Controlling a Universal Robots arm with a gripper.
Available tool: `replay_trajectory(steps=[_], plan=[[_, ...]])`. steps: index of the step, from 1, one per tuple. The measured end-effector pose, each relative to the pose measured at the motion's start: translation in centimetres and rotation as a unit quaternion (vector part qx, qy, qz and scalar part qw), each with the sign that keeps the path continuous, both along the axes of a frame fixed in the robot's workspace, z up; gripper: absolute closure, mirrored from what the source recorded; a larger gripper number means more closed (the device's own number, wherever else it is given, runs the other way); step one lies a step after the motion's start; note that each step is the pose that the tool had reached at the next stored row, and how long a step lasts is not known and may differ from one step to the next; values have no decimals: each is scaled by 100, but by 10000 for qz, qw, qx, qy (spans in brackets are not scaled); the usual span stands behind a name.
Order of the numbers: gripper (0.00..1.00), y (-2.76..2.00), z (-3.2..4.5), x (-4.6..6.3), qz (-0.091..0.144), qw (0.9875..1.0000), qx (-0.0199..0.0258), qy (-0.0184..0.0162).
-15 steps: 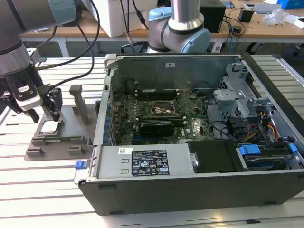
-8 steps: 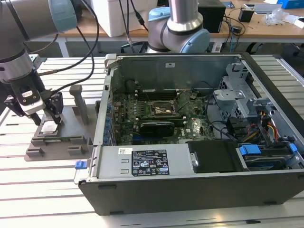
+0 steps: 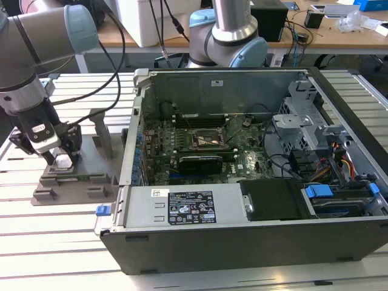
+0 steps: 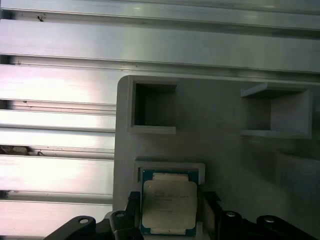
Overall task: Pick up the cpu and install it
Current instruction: 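Pick up the cpu and move it towards the insertion slot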
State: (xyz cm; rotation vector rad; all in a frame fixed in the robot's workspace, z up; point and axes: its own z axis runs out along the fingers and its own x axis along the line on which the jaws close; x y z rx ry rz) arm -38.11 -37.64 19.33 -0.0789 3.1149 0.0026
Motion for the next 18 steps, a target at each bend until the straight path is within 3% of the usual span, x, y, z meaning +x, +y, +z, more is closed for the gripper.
replay_trajectory(steps=[12,14,18], plan=[[40,-2,-36,-1,0,10000,-1,2],[46,-3,-37,-1,0,10000,0,1],[46,-3,-38,-1,0,10000,0,0]])
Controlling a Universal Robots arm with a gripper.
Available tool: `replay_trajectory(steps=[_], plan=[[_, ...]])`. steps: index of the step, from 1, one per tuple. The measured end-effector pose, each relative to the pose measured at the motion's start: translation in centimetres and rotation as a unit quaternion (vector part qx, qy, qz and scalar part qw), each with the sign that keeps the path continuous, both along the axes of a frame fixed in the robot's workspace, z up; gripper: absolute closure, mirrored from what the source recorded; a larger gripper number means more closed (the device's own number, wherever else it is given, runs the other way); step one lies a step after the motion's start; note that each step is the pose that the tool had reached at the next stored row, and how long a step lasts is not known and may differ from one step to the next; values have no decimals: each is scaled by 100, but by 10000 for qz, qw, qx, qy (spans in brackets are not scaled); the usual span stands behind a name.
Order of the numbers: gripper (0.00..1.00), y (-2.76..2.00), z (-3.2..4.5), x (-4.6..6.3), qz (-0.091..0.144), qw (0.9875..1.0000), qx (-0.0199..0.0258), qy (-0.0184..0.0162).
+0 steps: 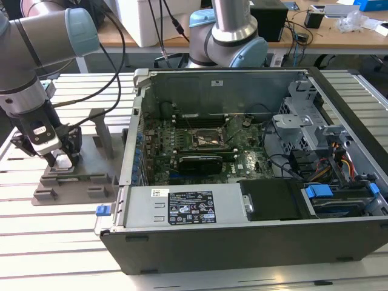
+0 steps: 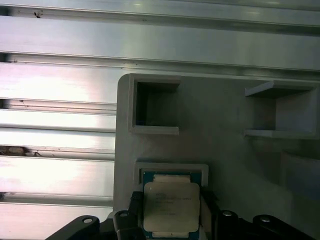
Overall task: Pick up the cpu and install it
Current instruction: 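Pick up the cpu and move it towards the insertion slot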
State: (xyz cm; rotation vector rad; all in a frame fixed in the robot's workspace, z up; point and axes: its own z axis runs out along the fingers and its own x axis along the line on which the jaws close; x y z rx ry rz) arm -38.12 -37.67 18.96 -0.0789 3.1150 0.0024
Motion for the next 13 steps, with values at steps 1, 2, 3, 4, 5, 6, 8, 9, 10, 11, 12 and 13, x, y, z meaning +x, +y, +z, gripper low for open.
replay_trajectory(steps=[1,2,3,4,5,6,8,9,10,11,12,13], plan=[[46,0,0,0,0,10000,0,0],[46,0,0,0,0,10000,0,0],[46,-1,0,0,0,10000,0,0],[46,-1,0,0,0,10000,-1,0],[46,-2,0,0,1,10000,-7,0],[46,-1,3,0,1,10000,-11,-1],[46,4,33,1,1,10000,-17,-1],[46,5,86,0,0,10000,-18,0],[46,6,139,0,0,10000,-18,0],[46,8,197,0,0,10000,-18,0],[46,13,227,-1,-1,10000,-18,0],[46,18,249,-1,-1,10000,-18,0]])
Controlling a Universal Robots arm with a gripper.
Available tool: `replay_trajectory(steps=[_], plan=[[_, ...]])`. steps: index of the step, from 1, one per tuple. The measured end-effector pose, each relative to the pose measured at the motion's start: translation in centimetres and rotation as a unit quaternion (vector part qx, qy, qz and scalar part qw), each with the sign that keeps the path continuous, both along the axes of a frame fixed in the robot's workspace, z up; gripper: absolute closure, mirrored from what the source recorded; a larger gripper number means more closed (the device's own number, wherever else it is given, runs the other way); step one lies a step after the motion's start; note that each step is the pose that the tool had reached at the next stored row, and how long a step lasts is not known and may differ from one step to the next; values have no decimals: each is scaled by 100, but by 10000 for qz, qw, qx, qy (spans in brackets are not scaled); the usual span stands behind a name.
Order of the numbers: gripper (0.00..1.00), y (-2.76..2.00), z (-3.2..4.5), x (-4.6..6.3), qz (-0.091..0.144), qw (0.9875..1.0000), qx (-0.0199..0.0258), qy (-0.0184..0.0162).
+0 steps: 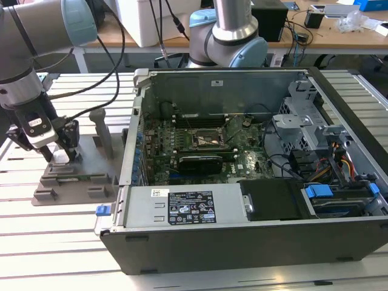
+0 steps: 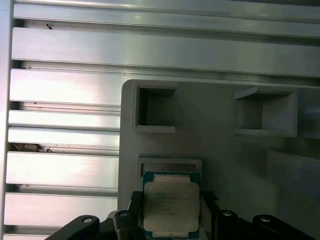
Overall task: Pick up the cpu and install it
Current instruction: 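Pick up the cpu and move it towards the insertion slot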
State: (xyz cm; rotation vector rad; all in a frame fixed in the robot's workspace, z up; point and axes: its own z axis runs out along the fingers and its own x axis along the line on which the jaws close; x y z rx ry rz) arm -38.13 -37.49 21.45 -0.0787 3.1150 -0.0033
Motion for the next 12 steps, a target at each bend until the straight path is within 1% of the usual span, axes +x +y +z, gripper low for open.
replay_trajectory(steps=[6,7,10,12], plan=[[46,58,190,1,1,10000,-8,0],[46,69,252,1,1,10000,-9,0],[46,70,356,1,1,10000,-9,0],[46,70,395,1,1,10000,-9,0]])
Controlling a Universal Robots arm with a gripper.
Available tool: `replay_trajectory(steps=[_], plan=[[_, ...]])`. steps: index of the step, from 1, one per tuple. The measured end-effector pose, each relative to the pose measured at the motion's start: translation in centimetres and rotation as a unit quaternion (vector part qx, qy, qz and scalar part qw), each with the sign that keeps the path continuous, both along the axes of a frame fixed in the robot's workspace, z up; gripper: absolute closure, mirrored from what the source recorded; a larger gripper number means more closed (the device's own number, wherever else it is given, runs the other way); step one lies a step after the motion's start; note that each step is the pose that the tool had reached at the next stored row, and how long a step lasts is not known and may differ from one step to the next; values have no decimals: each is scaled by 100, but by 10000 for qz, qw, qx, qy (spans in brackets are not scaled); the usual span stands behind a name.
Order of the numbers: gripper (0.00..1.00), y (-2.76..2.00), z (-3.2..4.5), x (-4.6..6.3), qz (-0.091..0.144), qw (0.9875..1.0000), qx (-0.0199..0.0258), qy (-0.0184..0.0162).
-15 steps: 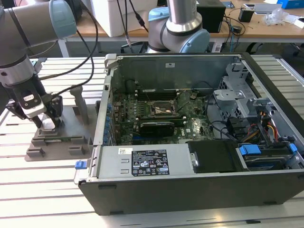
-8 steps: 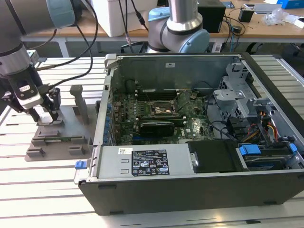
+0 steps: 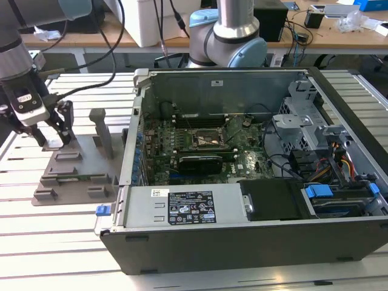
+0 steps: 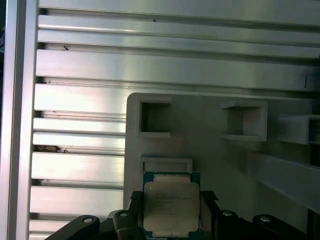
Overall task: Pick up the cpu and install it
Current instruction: 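Pick up the cpu and move it towards the insertion slot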
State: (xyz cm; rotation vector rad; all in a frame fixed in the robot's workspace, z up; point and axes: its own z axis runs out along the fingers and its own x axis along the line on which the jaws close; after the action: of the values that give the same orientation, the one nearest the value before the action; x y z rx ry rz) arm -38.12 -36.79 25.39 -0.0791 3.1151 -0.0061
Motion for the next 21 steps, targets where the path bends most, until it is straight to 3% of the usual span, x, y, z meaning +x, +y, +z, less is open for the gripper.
replay_trajectory(steps=[3,6,10,12,16,21], plan=[[46,0,125,0,0,10000,0,1],[46,0,307,0,0,10000,0,0],[46,0,411,0,0,10000,0,0],[46,0,517,0,0,10000,0,0],[46,0,617,0,0,10000,0,0],[46,0,804,0,0,10000,0,0]])
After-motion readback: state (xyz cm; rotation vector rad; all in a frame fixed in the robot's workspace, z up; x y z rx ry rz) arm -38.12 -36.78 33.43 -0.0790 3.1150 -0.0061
